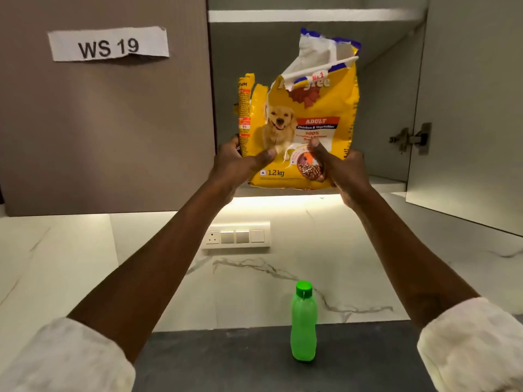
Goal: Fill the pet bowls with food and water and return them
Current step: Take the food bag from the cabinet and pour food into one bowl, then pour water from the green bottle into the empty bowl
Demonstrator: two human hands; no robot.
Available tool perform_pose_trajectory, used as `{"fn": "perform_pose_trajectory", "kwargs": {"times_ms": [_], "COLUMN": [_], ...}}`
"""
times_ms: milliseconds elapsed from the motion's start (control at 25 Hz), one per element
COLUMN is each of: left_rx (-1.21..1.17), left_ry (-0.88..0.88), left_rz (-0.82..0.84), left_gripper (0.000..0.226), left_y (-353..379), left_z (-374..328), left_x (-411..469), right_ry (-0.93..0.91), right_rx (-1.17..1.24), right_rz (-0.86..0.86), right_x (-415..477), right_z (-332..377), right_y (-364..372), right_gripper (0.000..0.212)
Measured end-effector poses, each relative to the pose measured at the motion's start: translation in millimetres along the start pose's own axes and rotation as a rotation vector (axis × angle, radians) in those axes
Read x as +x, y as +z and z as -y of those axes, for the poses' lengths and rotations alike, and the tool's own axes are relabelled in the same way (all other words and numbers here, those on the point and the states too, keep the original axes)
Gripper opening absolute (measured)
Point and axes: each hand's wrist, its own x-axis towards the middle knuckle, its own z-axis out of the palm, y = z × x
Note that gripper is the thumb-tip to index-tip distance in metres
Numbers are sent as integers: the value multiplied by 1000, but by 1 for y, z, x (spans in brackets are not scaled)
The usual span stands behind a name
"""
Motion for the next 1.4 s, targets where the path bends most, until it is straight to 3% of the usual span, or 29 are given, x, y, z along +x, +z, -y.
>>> {"fn": "perform_pose_trajectory", "kwargs": {"times_ms": [160,280,480,640,840,1000,1160,1400], "left_rx": [13,18,44,222,494,548,579,686], "left_ry": [-15,-35,-58,-6,374,556,473,110], "left_rz": [18,9,1,-56,-205,-222,-71,145], "left_gripper": [55,51,65,80,74,62,63,69], "left_y": [14,19,17,7,17,35,54,75], "left_z": [3,12,38,45,75,124,184,252], "left_x": [31,50,54,43,-28,-75,-100,-100], "right_ry": [58,75,183,125,-121,-100,84,327], "right_rx": [-88,-131,-195,-248,-174,-101,-235,-567], "right_rz": [0,22,164,136,-117,-258,-216,-4], "right_x": [31,51,62,38,-25,-67,-96,-106], "right_z": [-5,-15,-28,-18,-35,-76,-140,-235], "right_y": [-4,-3,-6,-17,-25,-23,-23,-34], "right_gripper": [27,37,48,31,48,32,27,46]}}
